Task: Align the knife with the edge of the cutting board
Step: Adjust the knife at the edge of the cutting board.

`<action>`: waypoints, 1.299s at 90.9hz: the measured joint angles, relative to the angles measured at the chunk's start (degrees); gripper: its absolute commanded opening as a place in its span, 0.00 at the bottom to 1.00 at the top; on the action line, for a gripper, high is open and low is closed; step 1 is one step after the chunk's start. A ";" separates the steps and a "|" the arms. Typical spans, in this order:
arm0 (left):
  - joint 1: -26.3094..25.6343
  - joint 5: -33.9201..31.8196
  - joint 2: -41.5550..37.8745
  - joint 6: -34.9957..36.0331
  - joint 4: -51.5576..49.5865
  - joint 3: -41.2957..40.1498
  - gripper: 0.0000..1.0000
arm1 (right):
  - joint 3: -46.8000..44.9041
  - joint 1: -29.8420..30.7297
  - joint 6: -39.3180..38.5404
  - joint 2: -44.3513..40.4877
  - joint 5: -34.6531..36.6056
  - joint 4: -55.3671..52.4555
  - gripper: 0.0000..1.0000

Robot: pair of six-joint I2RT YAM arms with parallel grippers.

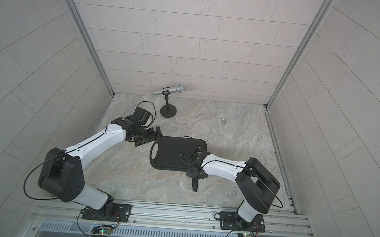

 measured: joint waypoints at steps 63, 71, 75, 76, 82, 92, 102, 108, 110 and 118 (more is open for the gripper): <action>0.00 0.00 0.00 -0.02 0.00 0.00 1.00 | 0.31 -0.74 0.00 0.96 -0.15 0.70 0.31; 0.00 0.00 0.00 0.00 -0.02 0.00 1.00 | 0.50 -0.79 0.00 1.11 -0.15 0.68 0.30; 0.00 0.00 0.00 -0.02 -0.02 0.00 1.00 | 0.59 -0.81 0.00 1.18 -0.15 0.66 0.29; 0.00 0.00 0.00 0.00 0.00 0.00 1.00 | 0.61 -0.81 0.02 1.18 -0.15 0.61 0.29; 0.00 0.00 0.00 0.00 0.00 0.00 1.00 | 0.68 -0.85 0.02 1.22 -0.20 0.55 0.28; 0.00 0.00 0.00 -0.02 -0.02 0.00 1.00 | 0.76 -0.85 0.02 1.25 -0.17 0.55 0.28; 0.00 0.02 0.00 0.00 -0.02 0.00 1.00 | 0.83 -0.85 0.02 1.29 -0.20 0.50 0.27; 0.00 0.02 0.00 -0.02 -0.02 0.00 1.00 | 0.85 -0.85 0.04 1.29 -0.17 0.52 0.27; 0.00 0.02 0.00 0.00 -0.02 0.00 1.00 | 0.87 -0.87 0.04 1.29 -0.20 0.50 0.27; 0.00 0.02 0.00 0.00 -0.02 0.00 1.00 | 0.94 -0.87 0.04 1.36 -0.20 0.55 0.27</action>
